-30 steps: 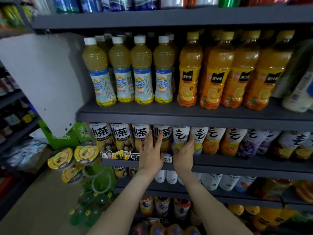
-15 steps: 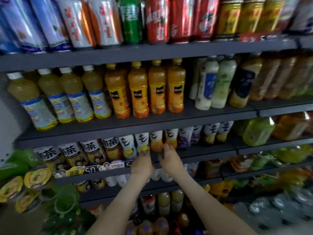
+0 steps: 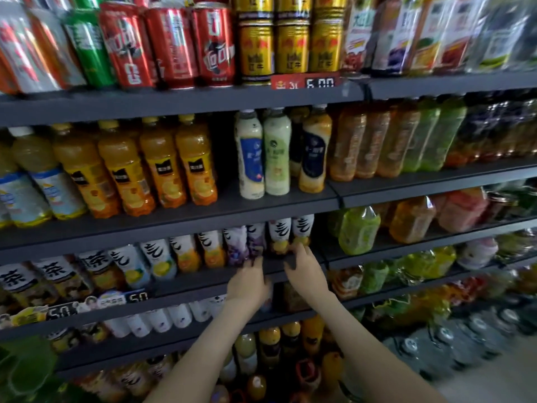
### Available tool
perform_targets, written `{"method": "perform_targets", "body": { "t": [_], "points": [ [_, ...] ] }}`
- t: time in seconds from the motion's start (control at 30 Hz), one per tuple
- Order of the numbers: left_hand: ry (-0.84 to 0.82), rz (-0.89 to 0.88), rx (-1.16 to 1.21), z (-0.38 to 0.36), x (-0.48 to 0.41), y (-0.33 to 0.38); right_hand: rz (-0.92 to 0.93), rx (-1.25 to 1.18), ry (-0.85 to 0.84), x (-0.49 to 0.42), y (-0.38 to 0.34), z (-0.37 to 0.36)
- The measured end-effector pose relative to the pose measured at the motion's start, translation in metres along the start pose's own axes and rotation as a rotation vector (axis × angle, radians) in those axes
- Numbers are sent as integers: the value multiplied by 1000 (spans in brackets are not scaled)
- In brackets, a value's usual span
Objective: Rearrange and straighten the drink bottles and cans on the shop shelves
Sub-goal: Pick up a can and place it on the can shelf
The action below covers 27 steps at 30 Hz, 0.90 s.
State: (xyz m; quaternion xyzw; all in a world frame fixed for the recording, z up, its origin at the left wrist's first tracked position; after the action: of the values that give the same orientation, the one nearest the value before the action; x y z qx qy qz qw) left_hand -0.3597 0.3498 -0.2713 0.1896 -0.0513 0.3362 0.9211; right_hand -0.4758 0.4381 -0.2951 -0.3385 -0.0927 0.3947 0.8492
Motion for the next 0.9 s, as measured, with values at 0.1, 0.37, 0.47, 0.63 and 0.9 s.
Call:
{"method": "perform_targets", "body": {
  "t": [0.1,0.37,0.47,0.63,0.9],
  "points": [
    [-34,-29,18,-9,-20,16,-37,-19,7,-10,25,14],
    [-142,-114,-23,-40,-75,70,-255,23,9,-19,108,48],
    [-162,-174,-31,-47,-93,100,-325,0,44,-25,131,72],
    [-110,-297,-73,-44,-115,164,-239,6,196,-40,157,122],
    [-115,-213,-44,-71,-140,258,-159,34,172,-51,235,190]
  ]
}}
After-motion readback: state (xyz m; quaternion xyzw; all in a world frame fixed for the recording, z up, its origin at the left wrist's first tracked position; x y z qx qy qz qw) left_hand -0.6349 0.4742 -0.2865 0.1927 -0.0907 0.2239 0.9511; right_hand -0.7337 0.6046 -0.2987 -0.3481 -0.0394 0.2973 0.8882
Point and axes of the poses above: each hand's wrist, its own x-axis away from the middle knuckle, its own z-axis out of the back of the hand, y = z × x, the point moved 1 cm from there along -x, towards the middle knuckle, and after that the axes turned 6 degrees about -y, right-handed, at the moved point
